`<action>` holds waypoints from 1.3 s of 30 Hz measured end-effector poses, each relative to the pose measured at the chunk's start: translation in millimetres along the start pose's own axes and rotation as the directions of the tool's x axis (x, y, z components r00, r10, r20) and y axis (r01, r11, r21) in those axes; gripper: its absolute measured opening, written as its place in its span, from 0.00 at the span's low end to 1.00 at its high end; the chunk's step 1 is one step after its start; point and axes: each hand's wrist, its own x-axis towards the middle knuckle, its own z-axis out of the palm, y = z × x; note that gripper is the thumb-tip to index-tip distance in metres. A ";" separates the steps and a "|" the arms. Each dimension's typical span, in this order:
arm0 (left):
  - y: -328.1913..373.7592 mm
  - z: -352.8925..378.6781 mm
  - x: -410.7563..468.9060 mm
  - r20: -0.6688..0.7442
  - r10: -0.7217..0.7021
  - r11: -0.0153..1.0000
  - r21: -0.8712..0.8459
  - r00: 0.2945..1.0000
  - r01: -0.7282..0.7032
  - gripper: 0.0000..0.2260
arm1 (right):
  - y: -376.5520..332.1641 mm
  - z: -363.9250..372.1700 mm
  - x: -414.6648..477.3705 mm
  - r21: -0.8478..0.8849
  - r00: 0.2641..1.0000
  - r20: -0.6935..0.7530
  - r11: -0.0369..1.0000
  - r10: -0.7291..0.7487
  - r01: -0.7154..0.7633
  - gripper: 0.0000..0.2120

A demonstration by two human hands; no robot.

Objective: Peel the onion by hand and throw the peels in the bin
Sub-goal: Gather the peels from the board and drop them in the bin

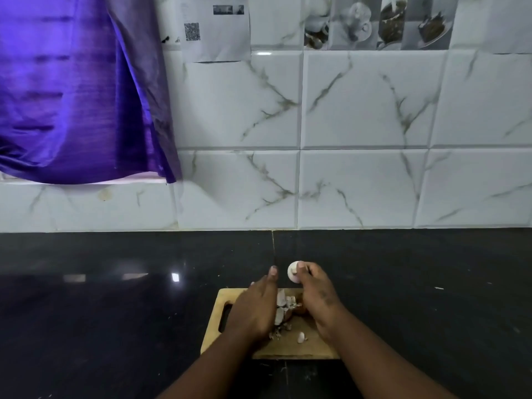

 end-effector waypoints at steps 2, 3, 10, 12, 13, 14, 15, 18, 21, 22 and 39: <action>9.8 9.4 -1.0 0.044 0.014 0.999 -0.033 0.999 -0.012 0.33 | -0.1 9.1 -2.7 0.036 0.998 0.040 0.998 0.046 -0.047 0.13; 14.6 14.7 -2.5 0.044 0.005 0.994 -0.107 0.999 0.000 0.36 | 1.9 13.4 -2.2 0.054 0.996 0.060 0.997 0.059 -0.062 0.13; 38.4 24.3 -18.1 -0.093 -0.157 0.857 -0.508 0.983 0.089 0.26 | -1.8 28.0 -20.4 0.134 0.998 0.055 0.990 0.043 -0.050 0.10; 35.9 26.7 -20.4 -0.087 -0.247 0.744 -0.655 0.965 0.132 0.29 | -2.2 34.3 -21.6 0.209 0.987 0.018 0.965 0.158 -0.158 0.16; 32.6 28.6 -19.2 -0.075 -0.292 0.671 -0.727 0.953 0.148 0.29 | -4.2 36.8 -25.4 0.247 0.977 -0.005 0.947 0.212 -0.204 0.17; 30.2 28.7 -18.4 -0.057 -0.323 0.590 -0.793 0.945 0.154 0.29 | -5.6 38.9 -29.1 0.284 0.969 -0.018 0.930 0.247 -0.232 0.16; 28.6 27.6 -17.0 -0.030 -0.353 0.496 -0.853 0.935 0.160 0.28 | -6.6 40.7 -32.7 0.331 0.964 -0.026 0.912 0.266 -0.243 0.15; 25.9 20.0 -15.3 0.037 -0.408 0.208 -0.969 0.912 0.133 0.23 | -12.1 41.9 -51.4 0.516 0.947 -0.003 0.812 0.320 -0.273 0.20; 26.5 10.7 -25.0 0.085 -0.407 -0.003 -0.996 0.909 0.092 0.23 | -12.8 49.2 -62.8 0.714 0.935 0.029 0.647 0.354 -0.267 0.24; 27.2 6.8 -30.0 0.093 -0.396 -0.062 -0.995 0.914 0.075 0.22 | -10.5 52.6 -64.1 0.763 0.934 0.048 0.591 0.355 -0.263 0.27; -79.2 -183.1 -199.3 -0.231 -0.494 -0.189 -0.913 0.838 -0.363 0.24 | -22.6 245.1 -244.3 0.737 0.861 0.485 0.458 0.154 -0.497 0.30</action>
